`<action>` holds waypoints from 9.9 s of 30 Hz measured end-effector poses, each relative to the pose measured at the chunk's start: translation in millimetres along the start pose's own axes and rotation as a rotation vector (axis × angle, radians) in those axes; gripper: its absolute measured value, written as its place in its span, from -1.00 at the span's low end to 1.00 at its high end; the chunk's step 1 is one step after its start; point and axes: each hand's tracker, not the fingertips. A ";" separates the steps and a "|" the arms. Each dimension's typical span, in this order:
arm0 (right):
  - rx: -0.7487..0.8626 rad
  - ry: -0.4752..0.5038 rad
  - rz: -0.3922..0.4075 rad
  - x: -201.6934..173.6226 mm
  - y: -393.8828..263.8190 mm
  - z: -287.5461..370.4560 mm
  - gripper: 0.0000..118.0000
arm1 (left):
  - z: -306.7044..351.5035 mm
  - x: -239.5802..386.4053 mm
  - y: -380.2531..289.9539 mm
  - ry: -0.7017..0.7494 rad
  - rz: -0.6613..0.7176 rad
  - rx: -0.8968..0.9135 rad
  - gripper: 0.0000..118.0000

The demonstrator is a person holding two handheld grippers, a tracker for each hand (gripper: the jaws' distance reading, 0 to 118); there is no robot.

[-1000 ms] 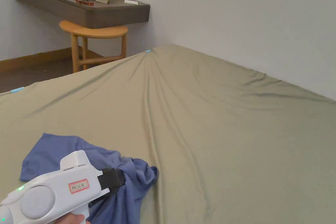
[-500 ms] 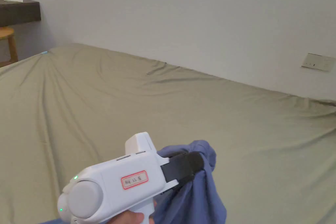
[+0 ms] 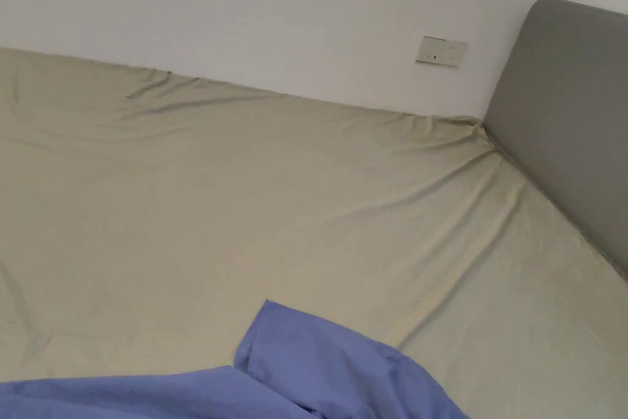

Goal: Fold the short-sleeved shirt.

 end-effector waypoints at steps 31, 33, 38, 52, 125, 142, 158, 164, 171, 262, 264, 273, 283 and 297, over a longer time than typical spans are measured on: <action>-0.063 0.421 0.107 -142.7 -2.8 -56.9 -0.97 | 305.5 -232.8 -91.2 0.622 0.381 0.543 -1.00; -0.075 0.415 0.120 -143.5 -2.6 -62.3 -0.97 | 298.1 -251.4 -67.6 0.611 0.332 0.544 -1.00; -0.104 0.392 0.141 -147.4 -4.4 -78.3 -0.97 | 255.7 -294.7 -19.7 0.557 0.286 0.397 0.57; -0.149 0.306 0.175 -103.9 14.3 -125.4 -0.93 | 208.2 -301.3 -31.1 0.633 0.241 0.261 -0.75; 0.359 0.066 0.209 -109.3 441.2 -121.9 -0.92 | 598.8 -108.1 225.7 0.990 -0.014 0.892 -0.85; 0.132 -0.004 0.120 -119.1 373.5 -361.3 -0.92 | 447.5 -242.8 332.8 1.045 0.134 0.792 -0.85; -0.310 0.080 0.029 -35.5 95.9 -391.7 -0.92 | 259.2 -338.1 139.8 0.806 0.197 0.251 -0.85; -0.385 0.079 -0.033 -6.2 37.9 -321.9 -0.92 | 261.2 -332.0 53.1 0.763 0.255 0.150 -0.85; -0.456 0.069 -0.102 8.1 -2.4 -238.5 -0.92 | 279.4 -298.3 -3.7 0.691 0.246 0.135 -0.85; -0.717 -0.001 -0.005 33.9 -17.9 -386.0 0.59 | 192.8 -373.3 84.5 0.714 0.245 0.103 -0.90; -0.737 0.022 0.008 31.0 -20.6 -383.8 -0.01 | 193.0 -374.1 85.4 0.711 0.247 0.101 -0.90; -0.661 0.088 0.106 -6.0 23.8 -330.5 -0.81 | 207.6 -349.5 93.2 0.751 0.245 0.078 -0.90; -0.349 0.158 0.035 -15.2 167.4 -229.3 -0.81 | 366.4 -255.9 134.3 0.650 0.152 0.439 -0.90; 0.025 -0.044 0.187 -85.8 376.1 -253.7 -0.81 | 506.9 -170.7 280.5 0.918 -0.011 0.777 -0.90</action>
